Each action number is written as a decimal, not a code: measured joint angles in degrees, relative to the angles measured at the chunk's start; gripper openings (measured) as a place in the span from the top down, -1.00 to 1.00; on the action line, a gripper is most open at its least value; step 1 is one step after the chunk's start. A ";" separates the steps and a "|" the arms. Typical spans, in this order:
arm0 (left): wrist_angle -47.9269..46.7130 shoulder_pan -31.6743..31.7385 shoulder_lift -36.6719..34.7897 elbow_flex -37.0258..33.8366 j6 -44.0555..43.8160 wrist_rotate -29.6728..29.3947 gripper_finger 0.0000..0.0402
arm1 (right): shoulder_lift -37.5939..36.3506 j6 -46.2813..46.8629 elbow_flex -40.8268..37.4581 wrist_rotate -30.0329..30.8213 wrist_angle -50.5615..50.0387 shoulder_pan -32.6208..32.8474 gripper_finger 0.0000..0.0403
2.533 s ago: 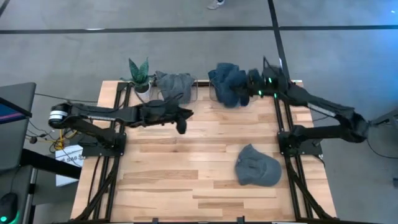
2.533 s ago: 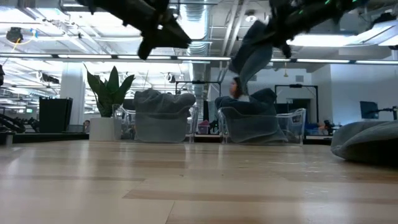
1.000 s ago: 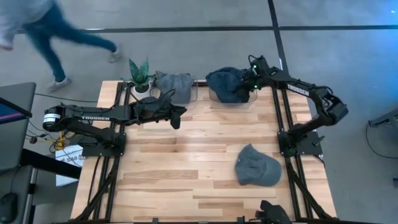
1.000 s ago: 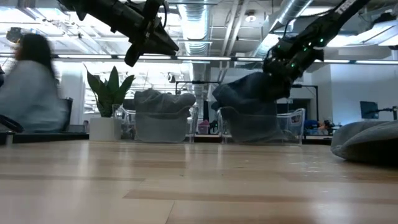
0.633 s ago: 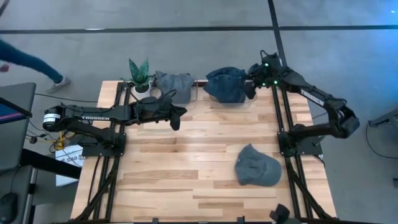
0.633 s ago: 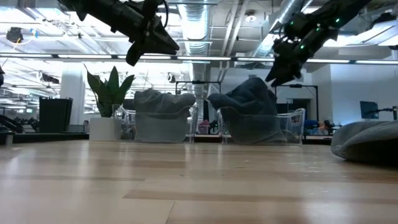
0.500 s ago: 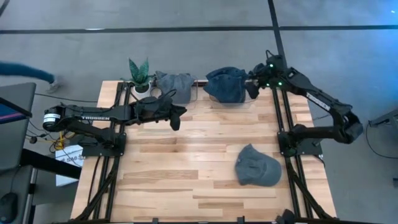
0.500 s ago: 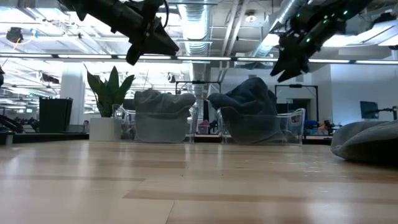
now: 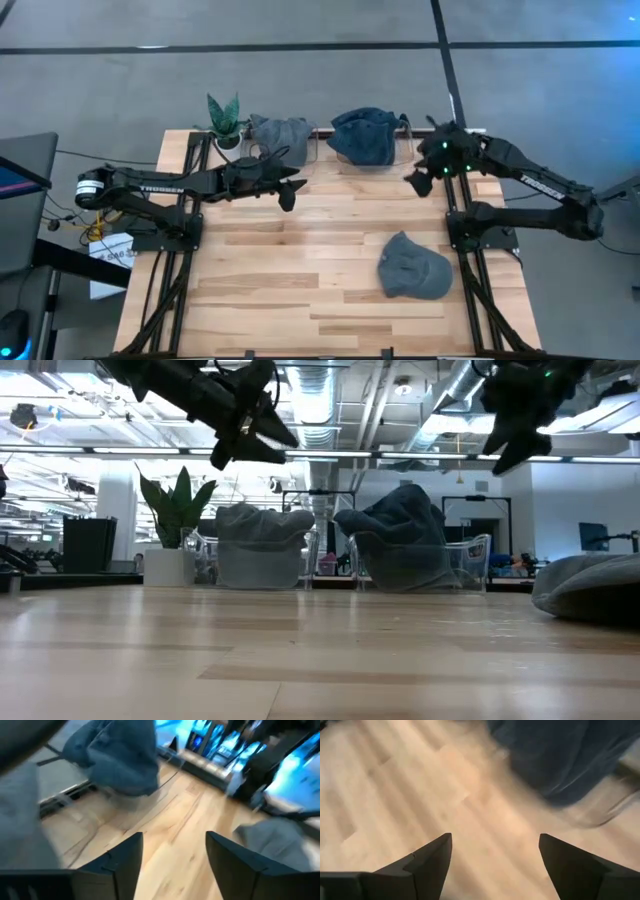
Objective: Pick & Place hat
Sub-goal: Put the gray cap into the left transparent bin
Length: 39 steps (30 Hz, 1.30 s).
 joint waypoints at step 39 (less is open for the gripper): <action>-31.96 -24.58 44.75 52.50 -34.48 -21.18 -0.12 | -6.99 4.83 -12.89 -10.19 -11.04 22.44 -0.42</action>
